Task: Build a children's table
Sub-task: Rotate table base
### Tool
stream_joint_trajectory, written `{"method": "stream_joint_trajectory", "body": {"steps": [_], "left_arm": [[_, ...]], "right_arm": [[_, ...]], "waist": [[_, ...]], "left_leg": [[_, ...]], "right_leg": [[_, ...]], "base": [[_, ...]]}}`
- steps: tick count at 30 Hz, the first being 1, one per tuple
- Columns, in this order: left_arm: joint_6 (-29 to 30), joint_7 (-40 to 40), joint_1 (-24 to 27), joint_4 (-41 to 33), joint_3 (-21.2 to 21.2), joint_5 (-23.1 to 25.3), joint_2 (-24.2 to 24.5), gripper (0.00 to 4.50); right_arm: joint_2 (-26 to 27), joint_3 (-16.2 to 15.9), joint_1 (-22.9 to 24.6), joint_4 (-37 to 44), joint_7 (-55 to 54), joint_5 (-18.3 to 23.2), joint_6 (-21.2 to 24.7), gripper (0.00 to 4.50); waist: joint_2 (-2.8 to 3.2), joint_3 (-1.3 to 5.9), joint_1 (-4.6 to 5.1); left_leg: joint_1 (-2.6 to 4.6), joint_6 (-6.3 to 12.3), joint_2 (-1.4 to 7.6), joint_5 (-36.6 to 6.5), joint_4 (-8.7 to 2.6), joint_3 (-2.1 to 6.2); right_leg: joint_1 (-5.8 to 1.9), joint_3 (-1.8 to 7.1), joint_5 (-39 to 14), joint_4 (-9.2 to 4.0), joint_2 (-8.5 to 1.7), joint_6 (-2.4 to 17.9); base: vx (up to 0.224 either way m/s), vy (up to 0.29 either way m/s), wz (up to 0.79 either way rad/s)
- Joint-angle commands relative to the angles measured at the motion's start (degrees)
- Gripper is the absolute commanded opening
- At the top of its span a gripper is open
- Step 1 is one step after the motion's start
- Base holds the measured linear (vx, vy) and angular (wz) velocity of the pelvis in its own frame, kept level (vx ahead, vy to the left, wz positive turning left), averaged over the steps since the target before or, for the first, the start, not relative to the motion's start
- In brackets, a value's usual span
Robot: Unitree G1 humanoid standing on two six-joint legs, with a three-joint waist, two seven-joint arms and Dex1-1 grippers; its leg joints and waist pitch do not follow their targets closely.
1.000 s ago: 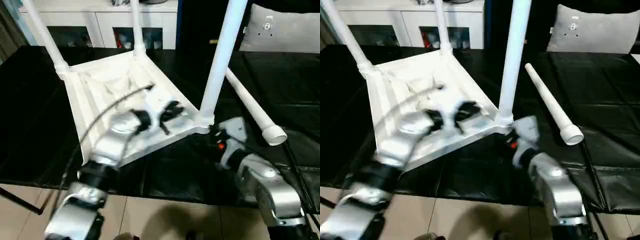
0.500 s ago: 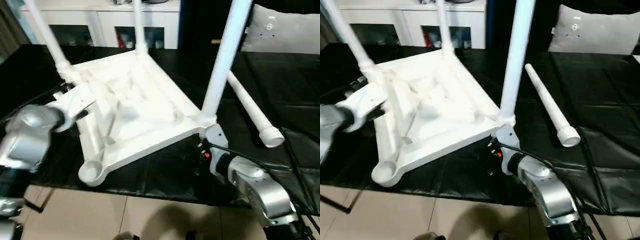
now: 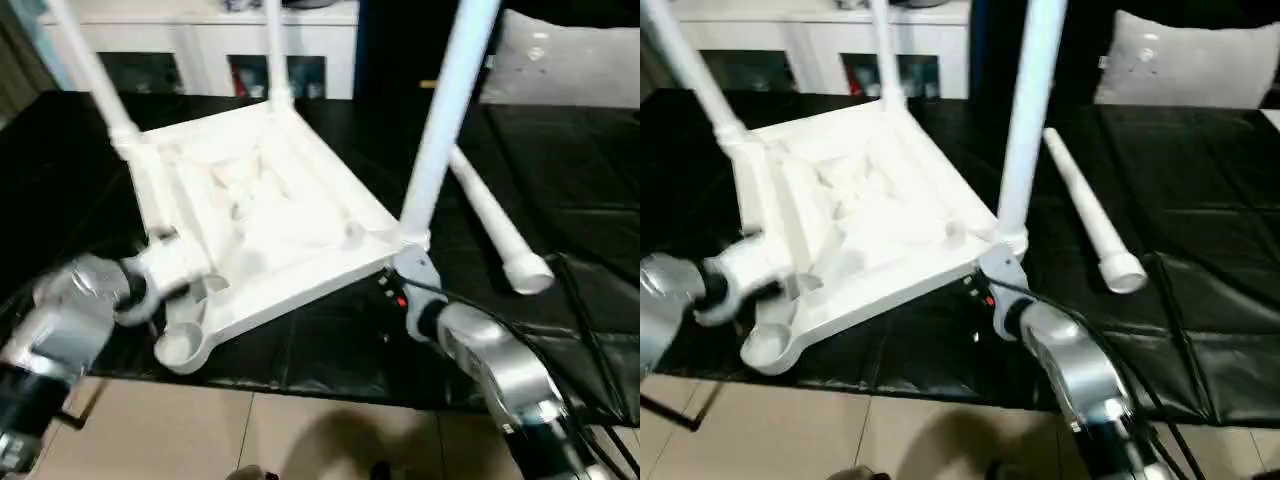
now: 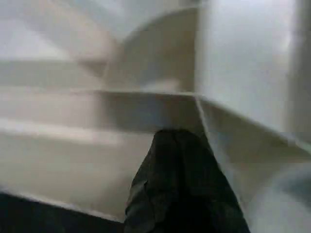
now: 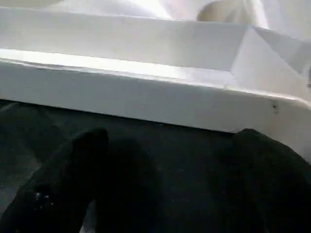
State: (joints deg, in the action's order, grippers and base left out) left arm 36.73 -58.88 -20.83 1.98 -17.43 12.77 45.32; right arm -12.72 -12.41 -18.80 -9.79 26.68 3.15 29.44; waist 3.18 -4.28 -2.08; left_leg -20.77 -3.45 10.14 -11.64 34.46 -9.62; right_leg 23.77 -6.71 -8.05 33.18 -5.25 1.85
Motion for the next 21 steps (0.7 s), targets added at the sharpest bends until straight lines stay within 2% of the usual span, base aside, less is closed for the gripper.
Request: {"method": "stream_joint_trajectory", "body": {"steps": [1, 2, 5, 11, 15, 17, 18, 21], "left_arm": [[0.9, -4.4, 1.1, -2.4, -1.9, -2.3, 0.8, 0.07], [0.7, -5.9, 1.4, -3.5, -2.1, -3.6, 0.7, 0.07], [0.1, -9.9, 1.8, -6.9, -3.2, -8.1, -1.2, 0.07], [-0.4, -11.8, 1.3, -9.2, -4.3, -11.5, -4.8, 0.07], [-5.0, -8.6, -1.3, -5.9, -4.5, -12.1, -11.2, 0.07], [-7.0, -6.9, -2.3, -4.1, -4.7, -11.6, -12.8, 0.07], [-7.5, -6.2, -2.6, -3.4, -4.6, -11.4, -13.4, 0.07], [-11.4, 1.5, -5.9, 3.3, -3.5, -8.8, -17.8, 0.07]], "right_arm": [[0.7, -0.4, -1.5, -2.2, -0.5, -0.6, -1.0, 4.5], [1.0, -0.2, -2.5, -3.8, -0.8, -0.9, -1.6, 4.5], [1.7, 0.9, -6.3, -9.3, -1.7, -1.5, -4.1, 4.5], [1.8, 1.6, -9.4, -13.3, -2.0, -1.7, -5.7, 4.5], [2.0, 2.2, -11.0, -15.9, -1.8, -2.1, -7.0, 4.5], [2.0, 2.2, -11.1, -16.3, -1.8, -2.2, -7.3, 4.5], [1.9, 2.3, -11.1, -16.4, -1.9, -2.2, -7.4, 4.5], [1.8, 2.7, -10.9, -16.3, -2.4, -2.2, -7.5, 4.5]], "waist": [[0.94, 3.96, 0.06], [0.74, 3.94, 0.21], [0.83, 3.93, 0.6], [0.5, 3.93, 1.22], [0.41, 3.97, 1.5], [0.31, 4.19, 1.58], [0.25, 4.17, 1.7], [0.17, 4.27, 1.63]], "left_leg": [[0.36, 0.56, 2.41, -14.0, -4.54, 1.22], [0.33, 0.52, 2.4, -14.0, -4.61, 1.26], [0.61, -0.03, 2.47, -15.2, -4.62, 1.28], [0.45, 0.76, 2.21, -14.6, -4.44, 1.1], [0.56, 1.17, 2.16, -14.1, -4.21, 1.01], [0.14, 1.51, 2.16, -13.0, -4.23, 1.11], [0.1, 1.69, 2.12, -13.1, -4.2, 1.06], [0.16, 2.4, 1.94, -12.0, -3.89, 0.86]], "right_leg": [[-3.66, 3.51, -16.6, -3.38, -3.66, 11.4], [-3.79, 3.45, -17.1, -3.42, -3.64, 11.3], [-3.69, 3.48, -18.4, -3.48, -3.65, 11.6], [-3.98, 3.43, -19.9, -3.67, -3.52, 11.1], [-3.82, 3.35, -20.9, -4.0, -3.34, 10.7], [-4.27, 3.3, -18.6, -3.56, -3.29, 11.1], [-4.24, 3.25, -18.8, -3.64, -3.24, 10.9], [-4.22, 3.19, -19.3, -3.95, -3.25, 10.6]], "base": [[0.0, 0.0, 0.0], [0.0, 0.0, 0.0], [0.0, 0.0, 0.0], [0.0, 0.0, 0.0], [0.0, 0.0, 0.0], [0.0, 0.0, 0.0], [0.0, 0.0, 0.0], [0.0, 0.0, 0.0]]}}
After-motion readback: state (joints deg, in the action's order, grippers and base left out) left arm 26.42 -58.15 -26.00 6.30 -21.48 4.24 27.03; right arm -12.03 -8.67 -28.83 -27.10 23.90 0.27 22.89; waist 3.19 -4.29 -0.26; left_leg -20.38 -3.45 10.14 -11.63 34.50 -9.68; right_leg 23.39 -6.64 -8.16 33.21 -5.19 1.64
